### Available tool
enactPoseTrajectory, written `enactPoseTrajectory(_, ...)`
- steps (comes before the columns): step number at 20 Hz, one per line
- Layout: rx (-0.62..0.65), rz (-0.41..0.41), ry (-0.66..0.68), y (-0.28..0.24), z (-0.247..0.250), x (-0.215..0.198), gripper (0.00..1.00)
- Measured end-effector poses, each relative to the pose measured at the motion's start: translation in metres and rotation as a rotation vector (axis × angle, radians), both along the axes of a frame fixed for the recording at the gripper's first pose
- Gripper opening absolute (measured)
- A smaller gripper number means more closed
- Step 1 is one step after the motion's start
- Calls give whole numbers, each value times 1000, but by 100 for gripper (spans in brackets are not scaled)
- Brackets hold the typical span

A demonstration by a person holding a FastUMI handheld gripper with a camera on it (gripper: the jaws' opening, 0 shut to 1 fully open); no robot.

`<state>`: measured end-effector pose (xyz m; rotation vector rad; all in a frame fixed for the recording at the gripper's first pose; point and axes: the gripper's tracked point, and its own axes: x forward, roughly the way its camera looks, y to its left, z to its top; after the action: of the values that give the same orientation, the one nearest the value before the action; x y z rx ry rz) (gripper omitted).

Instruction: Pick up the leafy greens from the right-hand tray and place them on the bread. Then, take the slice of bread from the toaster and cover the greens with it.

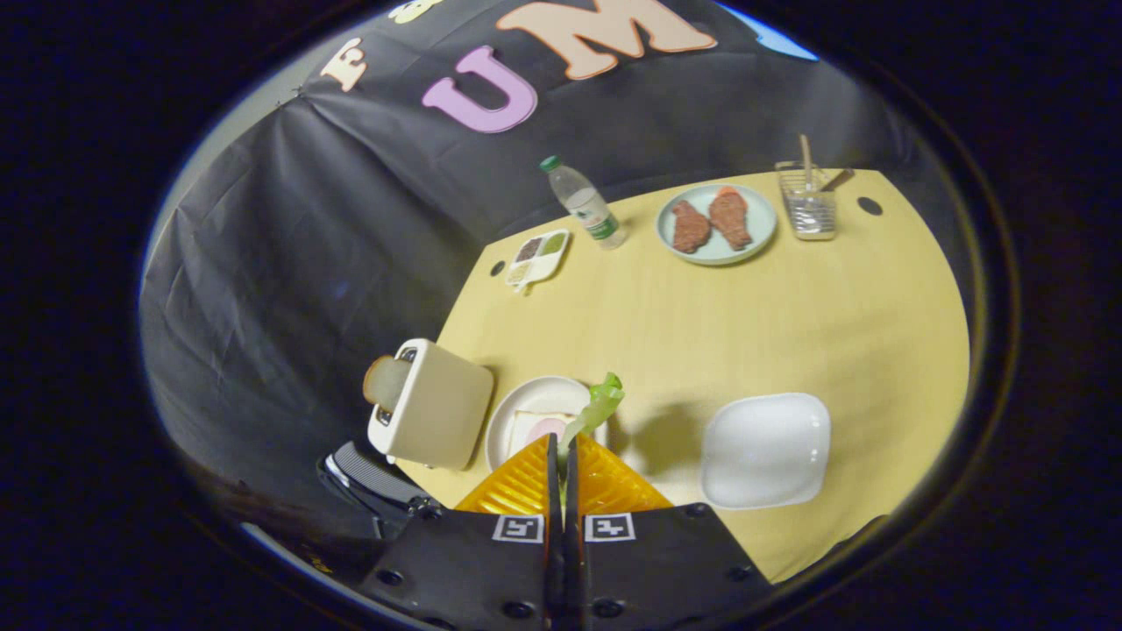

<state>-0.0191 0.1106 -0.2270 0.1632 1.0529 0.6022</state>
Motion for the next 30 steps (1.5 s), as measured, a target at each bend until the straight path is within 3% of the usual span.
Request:
enactPoseTrajectory(5,73,82,73,88,-20,-22,3)
enactPoseTrajectory(11,124,97,178,143,-60,-34,3)
enactPoseTrajectory(22,-213,41,188,71,-151,-16,4)
enactPoseTrajectory(30,-305,42,156,52,-170,-9,9)
